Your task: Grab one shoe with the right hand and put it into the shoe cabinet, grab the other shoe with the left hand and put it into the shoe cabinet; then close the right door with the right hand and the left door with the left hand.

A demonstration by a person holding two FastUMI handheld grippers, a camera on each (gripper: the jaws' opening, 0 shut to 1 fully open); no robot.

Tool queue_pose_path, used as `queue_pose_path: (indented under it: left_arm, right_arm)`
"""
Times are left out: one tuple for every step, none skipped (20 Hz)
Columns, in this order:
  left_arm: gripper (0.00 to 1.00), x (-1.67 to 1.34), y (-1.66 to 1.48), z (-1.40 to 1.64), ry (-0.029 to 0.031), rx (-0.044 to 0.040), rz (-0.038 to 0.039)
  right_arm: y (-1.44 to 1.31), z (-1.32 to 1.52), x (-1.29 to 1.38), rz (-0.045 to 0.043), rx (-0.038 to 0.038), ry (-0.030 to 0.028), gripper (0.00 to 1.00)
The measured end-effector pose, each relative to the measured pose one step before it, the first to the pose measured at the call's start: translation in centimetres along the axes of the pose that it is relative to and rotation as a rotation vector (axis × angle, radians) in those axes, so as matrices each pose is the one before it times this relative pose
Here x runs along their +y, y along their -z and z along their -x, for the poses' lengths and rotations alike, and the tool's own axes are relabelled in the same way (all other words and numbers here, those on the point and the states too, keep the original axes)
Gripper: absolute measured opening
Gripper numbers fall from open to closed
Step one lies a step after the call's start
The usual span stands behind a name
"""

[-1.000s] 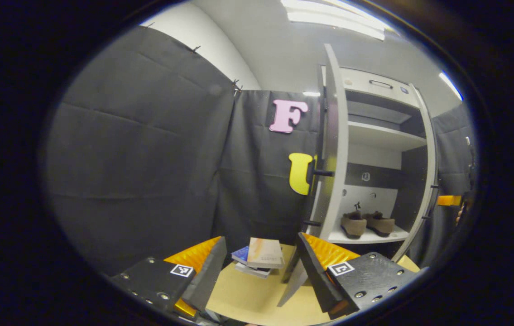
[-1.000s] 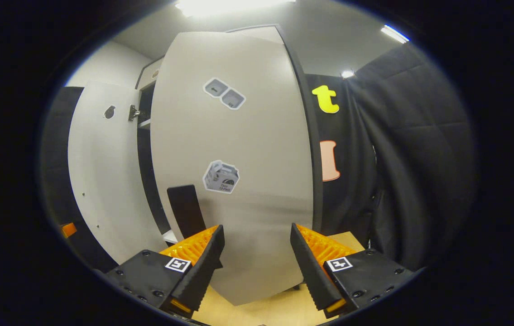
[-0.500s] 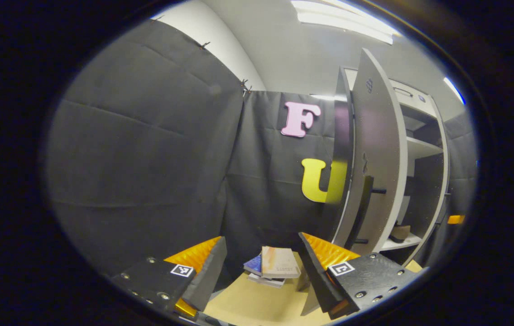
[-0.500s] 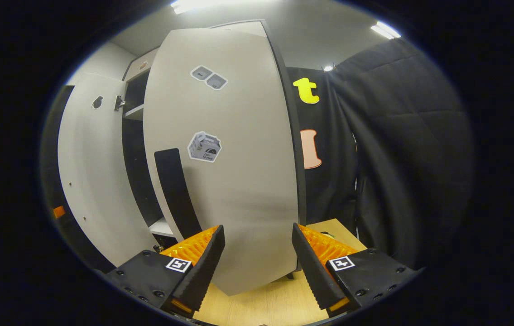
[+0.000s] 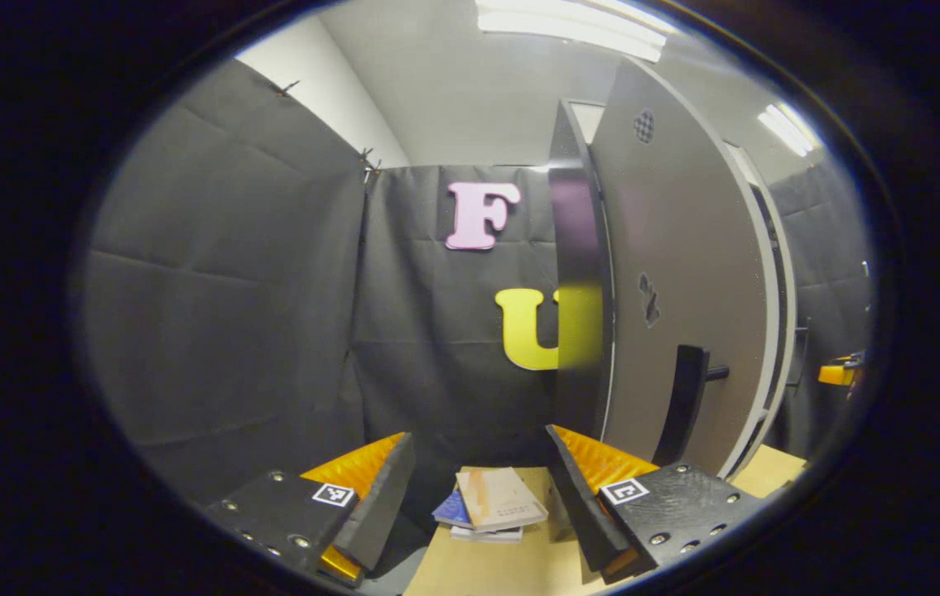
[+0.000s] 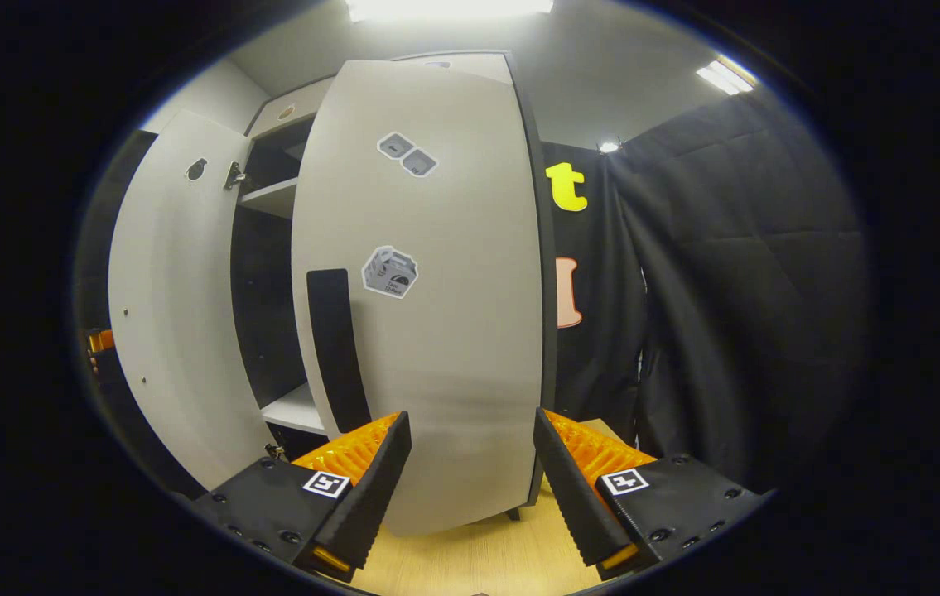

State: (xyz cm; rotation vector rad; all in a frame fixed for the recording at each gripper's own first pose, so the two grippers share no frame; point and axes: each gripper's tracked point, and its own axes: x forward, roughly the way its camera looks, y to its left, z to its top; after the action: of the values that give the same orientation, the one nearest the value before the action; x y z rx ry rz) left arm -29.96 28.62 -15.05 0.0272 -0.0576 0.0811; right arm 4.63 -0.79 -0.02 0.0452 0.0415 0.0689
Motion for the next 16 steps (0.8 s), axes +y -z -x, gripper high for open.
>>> queue_pose_path:
  left_arm:
    - [0.91, -0.692, -0.153, -0.499, 0.02951, -0.00014, -0.00059]
    - [0.99, -0.864, -0.345, -0.391, 0.02575, -0.00442, -0.00212]
    - [0.91, -0.600, -0.458, -0.305, 0.02158, -0.00652, -0.00128]
    - [0.91, -0.593, -0.320, -0.394, 0.02097, -0.00607, 0.00315]
    - [0.99, -0.464, -0.472, -0.332, 0.01737, -0.00829, 0.00934]
    - [0.99, -0.285, -0.219, -0.054, 0.02315, -0.01182, 0.01626]
    - [0.99, -0.425, -0.438, 0.067, 0.02497, -0.00793, 0.01734]
    - [0.91, -0.397, -0.323, 0.025, 0.02256, -0.00746, 0.01476]
    - [0.91, -0.430, -0.089, -0.294, 0.01677, -0.00146, 0.01380]
    - [0.99, -0.541, 0.480, -0.875, 0.01667, 0.00657, 0.01166]
    - [0.91, 0.011, 0.418, -0.279, 0.00279, 0.01123, 0.00946]
    - [0.91, 0.073, 0.544, -0.243, 0.00955, 0.01038, 0.01870]
    - [0.91, -0.210, 0.235, -0.080, 0.01164, 0.00118, 0.03326]
    - [0.91, -0.404, 0.390, -0.097, 0.01491, 0.00369, 0.02910]
    - [0.91, -0.554, 0.408, -0.152, 0.01733, 0.01321, 0.01394]
    - [0.96, -0.689, 0.200, -0.120, 0.01615, 0.00685, 0.00060]
  right_arm:
    - [0.170, 0.266, -0.233, -0.00655, 0.00105, 0.00731, 0.95]
    - [0.129, 0.278, -0.297, -0.00444, -0.00080, 0.00997, 0.94]
    - [0.097, 0.268, -0.348, -0.00330, -0.00236, 0.01254, 0.89]
    - [0.112, 0.236, -0.376, -0.00472, -0.00173, 0.01239, 0.94]
    - [0.080, 0.186, -0.268, -0.00687, -0.00240, 0.01120, 0.95]
    - [0.077, 0.261, -0.322, -0.00718, -0.00161, 0.01146, 0.95]
    - [0.057, 0.181, -0.433, -0.00653, -0.00254, 0.01361, 0.95]
    - [0.005, 0.229, -0.483, -0.00610, -0.00339, 0.01457, 0.95]
    - [-0.018, 0.170, -0.433, -0.00615, -0.00439, 0.01301, 0.95]
    - [-0.026, 0.070, -0.399, -0.00512, -0.00452, 0.01335, 0.95]
    - [0.012, 0.088, -0.474, -0.00425, -0.00297, 0.01495, 0.95]
    - [-0.068, 0.063, -0.330, -0.00469, -0.00088, 0.01155, 0.95]
    - [-0.082, 0.120, -0.200, -0.00471, -0.00201, 0.00758, 0.95]
    - [-0.116, 0.062, -0.126, -0.00152, -0.00361, 0.00763, 0.95]
    - [-0.083, -0.017, -0.094, 0.00034, -0.00333, 0.00694, 0.95]
    - [-0.131, -0.002, 0.073, 0.00028, -0.00319, 0.00326, 0.95]
